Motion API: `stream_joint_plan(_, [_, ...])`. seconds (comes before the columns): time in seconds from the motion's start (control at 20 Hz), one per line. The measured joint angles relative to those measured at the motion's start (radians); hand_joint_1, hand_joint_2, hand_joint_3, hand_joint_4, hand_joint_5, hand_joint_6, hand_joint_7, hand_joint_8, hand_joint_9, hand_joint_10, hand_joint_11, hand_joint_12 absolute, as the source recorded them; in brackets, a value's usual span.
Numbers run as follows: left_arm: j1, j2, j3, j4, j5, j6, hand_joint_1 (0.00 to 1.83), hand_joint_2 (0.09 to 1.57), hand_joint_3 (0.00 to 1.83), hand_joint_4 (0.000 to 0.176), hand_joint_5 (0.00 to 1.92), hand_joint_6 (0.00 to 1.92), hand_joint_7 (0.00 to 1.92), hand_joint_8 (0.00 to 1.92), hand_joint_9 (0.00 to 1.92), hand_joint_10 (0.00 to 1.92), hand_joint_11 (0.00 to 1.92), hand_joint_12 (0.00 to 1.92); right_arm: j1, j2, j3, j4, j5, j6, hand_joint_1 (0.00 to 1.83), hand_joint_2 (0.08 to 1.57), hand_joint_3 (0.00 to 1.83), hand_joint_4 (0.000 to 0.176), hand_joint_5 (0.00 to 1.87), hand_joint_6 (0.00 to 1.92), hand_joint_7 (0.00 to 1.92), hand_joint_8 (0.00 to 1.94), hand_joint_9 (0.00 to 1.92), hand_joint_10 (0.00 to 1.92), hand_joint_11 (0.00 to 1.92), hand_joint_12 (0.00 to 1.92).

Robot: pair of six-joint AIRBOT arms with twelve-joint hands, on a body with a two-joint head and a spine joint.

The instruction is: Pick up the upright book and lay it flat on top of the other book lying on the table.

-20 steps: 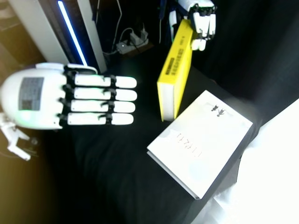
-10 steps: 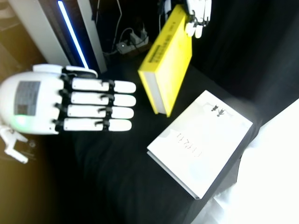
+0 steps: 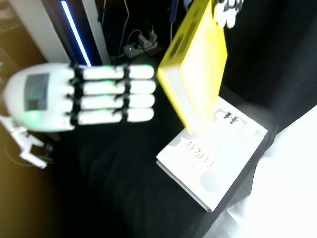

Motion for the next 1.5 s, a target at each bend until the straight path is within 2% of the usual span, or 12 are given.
stream_joint_plan(0.25, [-0.043, -0.035, 0.023, 0.010, 0.072, 0.007, 1.11, 1.21, 0.00, 0.000, 0.80, 1.25, 1.27, 0.90, 1.42, 1.04, 1.33, 1.40, 0.029, -0.085, 0.031, -0.068, 0.004, 0.001, 0.66, 1.15, 0.00, 0.003, 0.00, 0.00, 0.00, 0.00, 0.00, 0.00, 0.00, 0.00])
stream_joint_plan(0.4, [-0.085, -0.043, 0.026, 0.067, 0.092, 0.014, 1.11, 1.21, 0.00, 0.000, 0.81, 1.25, 1.28, 1.06, 1.43, 1.20, 1.36, 1.50, 0.029, -0.103, 0.047, -0.060, -0.002, 0.001, 0.77, 1.08, 0.00, 0.083, 0.00, 0.00, 0.00, 0.00, 0.00, 0.00, 0.00, 0.00])
stream_joint_plan(0.55, [-0.106, -0.051, 0.013, 0.123, 0.055, 0.011, 1.11, 1.21, 0.00, 0.000, 0.82, 1.24, 1.23, 1.04, 1.40, 1.16, 1.35, 1.43, 0.029, -0.138, 0.074, -0.068, -0.043, 0.001, 0.81, 1.10, 0.00, 0.040, 0.00, 0.00, 0.00, 0.00, 0.00, 0.00, 0.00, 0.00])
stream_joint_plan(0.6, [-0.106, -0.051, 0.013, 0.127, 0.045, 0.011, 1.11, 1.20, 0.00, 0.000, 0.83, 1.22, 1.25, 1.00, 1.40, 1.11, 1.34, 1.41, 0.029, -0.145, 0.078, -0.073, -0.054, 0.001, 0.80, 1.13, 0.00, 0.000, 0.06, 0.01, 0.15, 0.02, 0.05, 0.04, 0.00, 0.39])
stream_joint_plan(0.65, [-0.105, -0.053, 0.010, 0.128, 0.031, 0.012, 1.11, 1.20, 0.00, 0.000, 0.82, 1.22, 1.24, 0.93, 1.38, 1.04, 1.31, 1.35, 0.029, -0.154, 0.085, -0.073, -0.061, 0.002, 0.84, 1.14, 0.01, 0.000, 0.17, 0.04, 0.35, 0.06, 0.18, 0.48, 0.00, 1.20])
stream_joint_plan(0.75, [-0.090, -0.052, -0.001, 0.134, -0.008, 0.019, 1.11, 1.19, 0.00, 0.000, 0.85, 1.19, 1.21, 0.82, 1.39, 0.94, 1.32, 1.28, 0.031, -0.176, 0.101, -0.063, -0.068, 0.007, 1.08, 1.16, 0.01, 0.000, 0.57, 0.25, 0.89, 0.25, 0.65, 0.93, 0.17, 1.82])
stream_joint_plan(0.8, [-0.081, -0.052, -0.004, 0.152, -0.013, 0.020, 1.22, 1.16, 0.00, 0.000, 0.82, 1.06, 1.06, 1.11, 1.36, 0.96, 1.30, 1.32, 0.032, -0.185, 0.108, -0.063, -0.068, 0.007, 1.19, 1.20, 0.00, 0.000, 0.60, 1.12, 0.95, 0.98, 0.88, 1.08, 0.46, 1.87])
stream_joint_plan(0.85, [-0.078, -0.052, -0.011, 0.162, -0.027, 0.022, 1.13, 1.17, 0.00, 0.000, 0.86, 1.14, 1.14, 1.03, 1.35, 1.04, 1.29, 1.38, 0.032, -0.191, 0.113, -0.059, -0.066, 0.009, 1.13, 1.20, 0.00, 0.000, 0.78, 1.20, 1.29, 1.75, 1.34, 1.75, 1.20, 1.91])
stream_joint_plan(0.9, [-0.077, -0.052, -0.011, 0.165, -0.035, 0.014, 1.14, 1.17, 0.00, 0.000, 0.87, 1.13, 1.18, 1.00, 1.36, 1.10, 1.26, 1.42, 0.032, -0.191, 0.115, -0.057, -0.060, 0.005, 1.13, 1.20, 0.00, 0.000, 0.82, 1.23, 1.36, 1.90, 1.48, 1.89, 1.48, 1.92])
stream_joint_plan(1.4, [-0.047, -0.046, -0.014, 0.129, -0.078, -0.001, 1.32, 1.22, 0.00, 0.000, 0.80, 0.96, 0.61, 1.47, 0.89, 1.35, 1.03, 1.32, 0.043, -0.192, 0.120, -0.069, -0.054, 0.001, 1.09, 1.25, 0.01, 0.000, 0.73, 1.37, 1.36, 1.94, 1.53, 1.92, 1.59, 1.92])
stream_joint_plan(1.45, [-0.039, -0.046, -0.014, 0.121, -0.077, -0.005, 0.66, 1.09, 0.00, 0.106, 0.16, 0.19, 0.12, 0.29, 0.18, 0.27, 0.20, 0.26, 0.043, -0.191, 0.120, -0.073, -0.055, 0.000, 1.17, 1.26, 0.01, 0.000, 0.69, 1.41, 0.86, 1.58, 1.18, 1.83, 1.22, 1.92])
stream_joint_plan(1.5, [-0.019, -0.046, -0.021, 0.093, -0.084, 0.000, 0.54, 0.99, 0.00, 0.173, 0.01, 0.01, 0.00, 0.01, 0.01, 0.01, 0.01, 0.01, 0.045, -0.190, 0.117, -0.076, -0.069, 0.004, 1.21, 1.23, 0.00, 0.000, 0.62, 1.38, 0.93, 1.28, 0.99, 1.39, 0.80, 1.86])
